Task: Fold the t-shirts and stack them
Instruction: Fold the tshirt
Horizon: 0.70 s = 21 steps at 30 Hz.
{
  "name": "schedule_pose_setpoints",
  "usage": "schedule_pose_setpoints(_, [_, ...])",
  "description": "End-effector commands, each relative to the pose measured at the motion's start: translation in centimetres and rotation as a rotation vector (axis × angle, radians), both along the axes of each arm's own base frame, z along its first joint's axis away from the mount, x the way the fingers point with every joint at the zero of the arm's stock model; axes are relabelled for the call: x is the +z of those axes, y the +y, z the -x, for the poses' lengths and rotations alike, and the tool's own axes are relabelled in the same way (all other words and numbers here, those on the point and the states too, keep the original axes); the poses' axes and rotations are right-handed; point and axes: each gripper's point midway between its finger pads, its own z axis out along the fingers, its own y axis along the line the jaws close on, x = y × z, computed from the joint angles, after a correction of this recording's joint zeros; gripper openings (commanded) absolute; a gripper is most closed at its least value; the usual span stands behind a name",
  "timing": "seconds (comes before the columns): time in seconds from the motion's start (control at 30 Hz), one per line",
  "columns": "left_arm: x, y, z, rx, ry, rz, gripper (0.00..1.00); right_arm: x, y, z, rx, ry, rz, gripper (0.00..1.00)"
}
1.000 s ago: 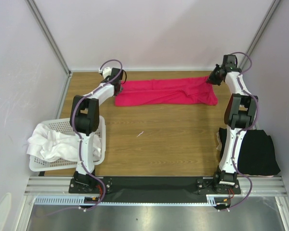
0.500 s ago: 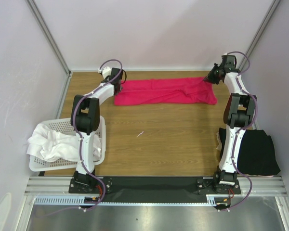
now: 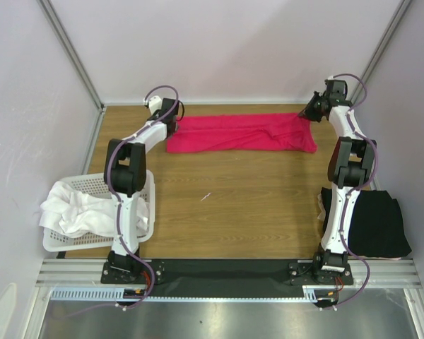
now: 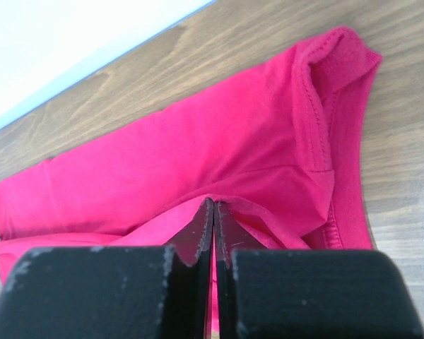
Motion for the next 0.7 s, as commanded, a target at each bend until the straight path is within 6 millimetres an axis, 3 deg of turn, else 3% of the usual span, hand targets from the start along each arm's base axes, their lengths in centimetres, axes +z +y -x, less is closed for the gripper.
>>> schedule_pose_setpoints(0.0, [1.9, 0.7, -2.1, 0.009, -0.067, -0.005, 0.05, 2.2, -0.3, -1.9, 0.023, -0.098, 0.002, 0.0])
schedule_pose_setpoints(0.03, [1.9, 0.7, -2.2, 0.01, -0.069, -0.005, 0.09, 2.8, -0.1, -2.1, 0.037, -0.116, -0.005, 0.02])
schedule_pose_setpoints(0.07, [2.1, 0.6, -2.3, 0.006, -0.075, -0.002, 0.21, 2.8, 0.1, -2.2, 0.051, -0.118, -0.011, 0.11])
schedule_pose_setpoints(0.13, [3.1, 0.6, -2.8, -0.011, -0.094, -0.018, 0.32, 4.1, 0.3, -2.6, 0.072, -0.143, -0.006, 0.24])
schedule_pose_setpoints(0.17, [4.1, 0.6, -3.0, -0.014, -0.116, -0.019, 0.39, 4.6, 0.3, -2.7, 0.076, -0.155, -0.002, 0.4])
schedule_pose_setpoints(0.23, [5.4, 0.7, -3.4, -0.025, -0.141, -0.032, 0.46, 5.6, 0.1, -2.7, 0.091, -0.171, 0.021, 0.57])
schedule_pose_setpoints(0.27, [6.7, 0.7, -3.6, -0.031, -0.166, -0.038, 0.5, 7.4, -0.1, -3.0, 0.093, -0.206, 0.037, 0.68])
schedule_pose_setpoints(0.37, [10.0, 0.2, -4.2, -0.078, -0.223, -0.05, 0.58, 9.4, -0.9, -2.5, 0.068, -0.206, 0.082, 0.77])
schedule_pose_setpoints(0.4, [12.0, 0.0, -4.1, -0.105, -0.254, -0.06, 0.61, 10.6, -1.4, -1.9, 0.044, -0.209, 0.105, 0.77])
schedule_pose_setpoints(0.47, [13.1, -1.4, -3.7, -0.169, -0.265, -0.056, 0.71, 10.4, -2.2, -0.5, 0.013, -0.165, 0.12, 0.78])
schedule_pose_setpoints(0.5, [13.8, -1.8, -3.0, -0.198, -0.254, -0.068, 0.73, 7.3, -2.4, 1.0, 0.005, -0.081, 0.118, 0.77])
schedule_pose_setpoints(0.53, [13.7, -2.4, -2.5, -0.224, -0.242, -0.057, 0.76, 8.3, -2.6, 1.9, -0.006, -0.093, 0.126, 0.77])
schedule_pose_setpoints(0.57, [13.5, -3.3, -1.8, -0.252, -0.226, -0.047, 0.81, 7.6, -3.1, 2.8, -0.02, -0.072, 0.125, 0.75])
schedule_pose_setpoints(0.6, [12.0, -3.6, -0.7, -0.266, -0.184, -0.035, 0.82, 4.2, -3.2, 4.8, -0.023, 0.017, 0.114, 0.74])
schedule_pose_setpoints(0.63, [12.1, -3.9, 0.3, -0.28, -0.169, -0.015, 0.83, 5.1, -3.3, 5.6, -0.023, 0.005, 0.115, 0.73])
schedule_pose_setpoints(0.67, [11.4, -4.7, 1.1, -0.303, -0.154, 0.026, 0.84, 4.2, -3.5, 6.7, -0.024, 0.034, 0.12, 0.7])
